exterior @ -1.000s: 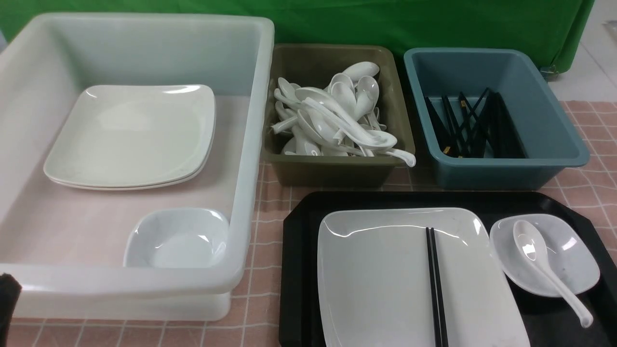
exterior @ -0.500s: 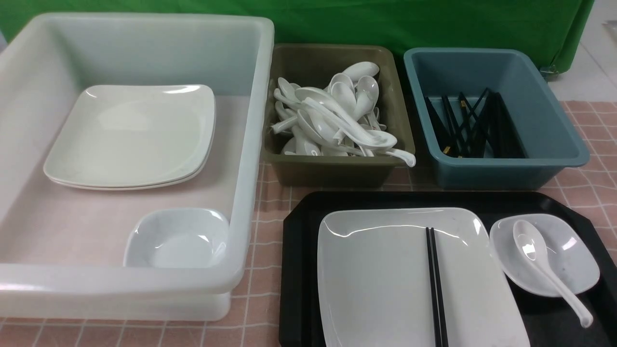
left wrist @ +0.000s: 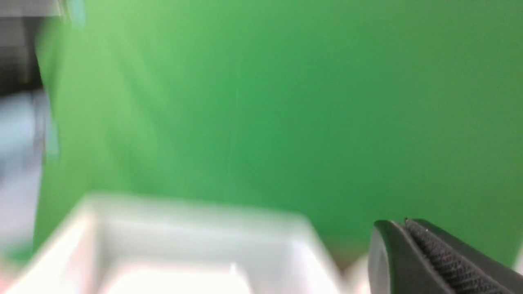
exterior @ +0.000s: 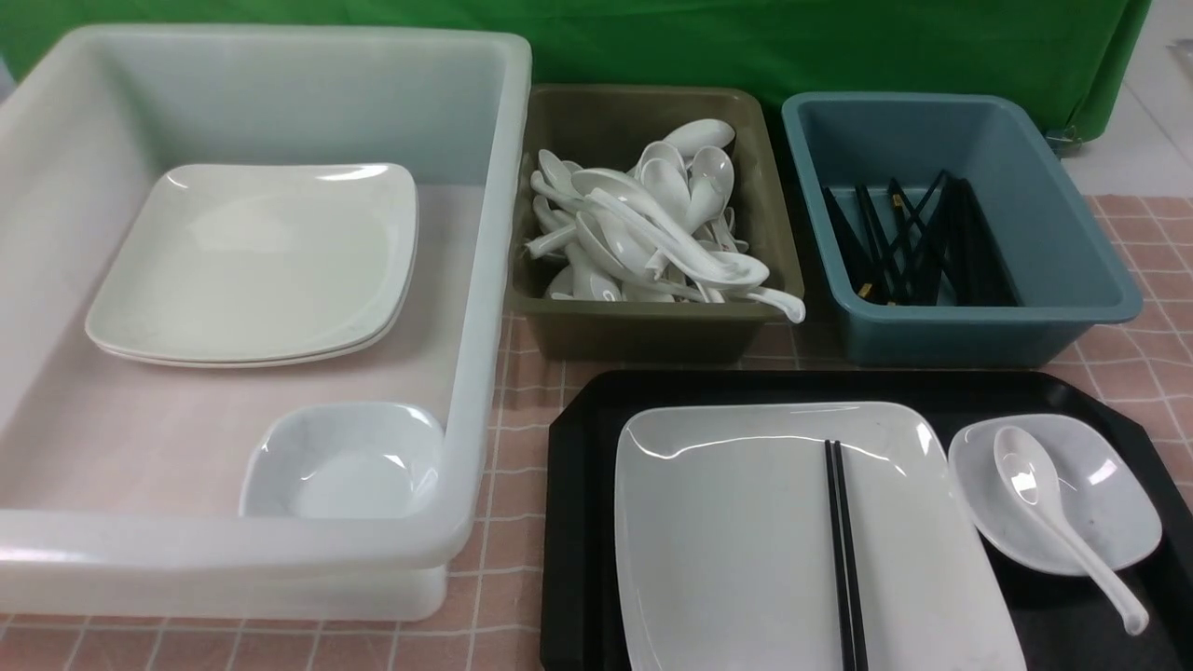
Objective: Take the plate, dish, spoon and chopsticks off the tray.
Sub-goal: Use the right arm to grab a soup spoon from the plate
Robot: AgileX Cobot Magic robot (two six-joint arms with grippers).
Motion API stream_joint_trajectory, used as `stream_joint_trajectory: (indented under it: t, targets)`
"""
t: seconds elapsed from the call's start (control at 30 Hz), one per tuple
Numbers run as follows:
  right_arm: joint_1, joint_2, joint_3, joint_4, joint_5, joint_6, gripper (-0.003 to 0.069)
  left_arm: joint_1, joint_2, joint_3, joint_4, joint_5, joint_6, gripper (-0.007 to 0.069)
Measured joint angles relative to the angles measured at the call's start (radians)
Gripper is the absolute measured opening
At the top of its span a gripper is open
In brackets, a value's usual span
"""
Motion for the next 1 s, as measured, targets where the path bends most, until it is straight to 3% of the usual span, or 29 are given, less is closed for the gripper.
stream_joint_trajectory:
  t: [0.03,0.13,0.2,0.23,0.27,0.33,0.43,0.5,0.6,0.63,0.8,0.9,0.93,1.0]
  targets:
    - [0.018,0.008,-0.060,-0.006,0.118,-0.001,0.0232,0.000,0.110,-0.076,0.000,0.183,0.006,0.0022]
    - [0.077,0.102,-0.278,-0.018,0.448,-0.133,0.0142,0.000,0.292,-0.159,-0.002,0.395,0.056,0.0022]
    - [0.105,0.168,-0.356,-0.022,0.584,-0.199,0.0098,0.000,0.351,-0.170,-0.012,0.432,0.075,0.0022]
    - [0.140,0.277,-0.479,-0.029,0.769,-0.271,0.0050,0.000,0.419,-0.178,-0.031,0.450,0.108,0.0022]
    - [0.144,0.292,-0.509,-0.032,0.791,-0.278,0.0039,0.000,0.427,-0.180,-0.034,0.450,0.108,0.0022]
    - [0.191,0.475,-0.674,-0.080,1.047,-0.332,0.0030,0.000,0.511,-0.183,-0.106,0.455,0.158,0.0018]
    - [0.212,0.684,-0.811,-0.186,1.242,-0.371,0.0030,-0.025,0.577,-0.184,-0.212,0.449,0.224,-0.0001]
    - [0.213,0.807,-0.889,-0.249,1.303,-0.399,0.0030,-0.086,0.623,-0.187,-0.254,0.448,0.266,-0.0006]
    - [0.189,0.971,-0.993,-0.273,1.357,-0.460,0.0030,-0.265,0.683,-0.213,-0.219,0.457,0.227,-0.0007]
    - [0.187,0.981,-0.999,-0.273,1.359,-0.463,0.0030,-0.279,0.687,-0.215,-0.214,0.456,0.222,-0.0007]
    - [0.103,1.227,-1.091,-0.273,1.370,-0.539,0.0049,-0.587,0.787,-0.310,-0.141,0.441,0.151,-0.0011]
    - [0.050,1.359,-1.106,-0.255,1.351,-0.561,0.0156,-0.711,0.864,-0.382,-0.140,0.383,0.165,-0.0011]
    - [0.036,1.406,-1.108,-0.239,1.323,-0.562,0.0225,-0.758,0.895,-0.416,-0.140,0.349,0.192,-0.0011]
    - [0.028,1.451,-1.110,-0.231,1.298,-0.562,0.0294,-0.784,0.927,-0.447,-0.140,0.309,0.218,-0.0011]
